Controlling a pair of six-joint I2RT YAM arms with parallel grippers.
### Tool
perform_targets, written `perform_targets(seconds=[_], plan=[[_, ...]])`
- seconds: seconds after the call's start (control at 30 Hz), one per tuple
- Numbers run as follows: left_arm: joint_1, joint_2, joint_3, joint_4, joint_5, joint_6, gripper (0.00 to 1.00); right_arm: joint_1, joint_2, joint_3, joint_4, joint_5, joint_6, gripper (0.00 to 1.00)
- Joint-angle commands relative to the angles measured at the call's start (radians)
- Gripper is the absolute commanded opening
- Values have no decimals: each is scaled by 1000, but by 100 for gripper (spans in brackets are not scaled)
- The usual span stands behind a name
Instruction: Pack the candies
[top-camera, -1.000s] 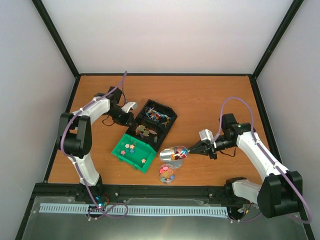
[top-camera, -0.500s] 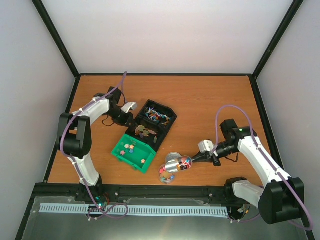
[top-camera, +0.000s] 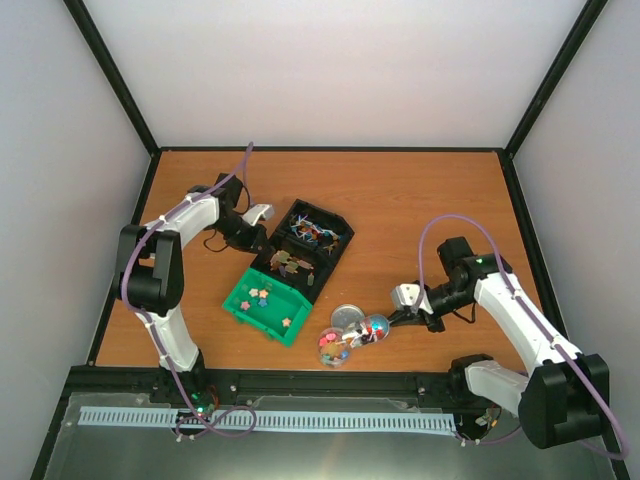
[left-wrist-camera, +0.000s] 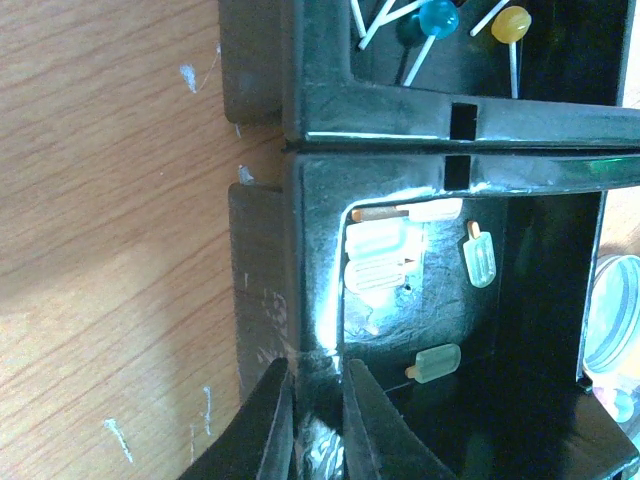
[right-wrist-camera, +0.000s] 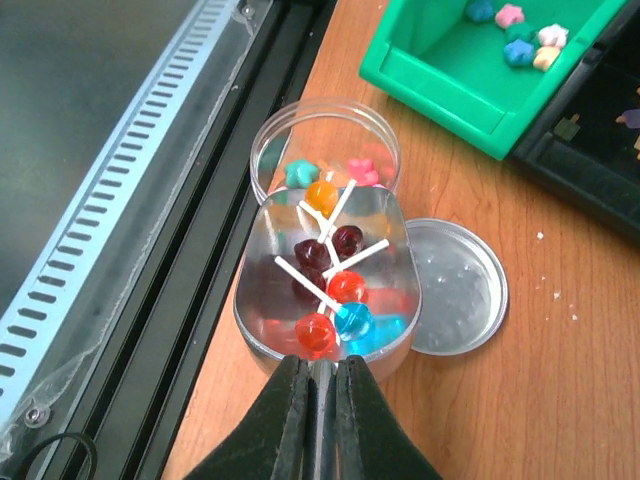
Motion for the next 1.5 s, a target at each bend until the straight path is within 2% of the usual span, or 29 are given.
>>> perform_targets(seconds=[0.0, 0.2, 0.63, 0.73, 0.83, 0.97, 1.03, 1.1, 1.47], plan=[[6, 32, 16, -16, 6, 22, 1, 34, -9, 36, 24, 58, 65, 3], [6, 33, 15, -18, -4, 25, 1, 98, -5, 74, 39, 109, 135, 3], [6, 29, 12, -16, 0, 22, 1, 126, -28, 143, -13, 173, 154, 3], [6, 26, 9, -16, -4, 24, 1, 126, -19, 176, 55, 192, 283, 3], [6, 24, 8, -16, -6, 24, 1, 126, 41, 252, 72, 174, 326, 3], [6, 15, 7, -16, -6, 24, 1, 127, 100, 339, -54, 120, 200, 3], [6, 10, 3, -16, -8, 27, 1, 127, 93, 339, -104, 119, 101, 3], [6, 7, -2, -13, -9, 27, 1, 126, 79, 337, -114, 125, 75, 3], [6, -19, -14, -9, -5, 23, 1, 124, 208, 459, 272, 182, 659, 3]])
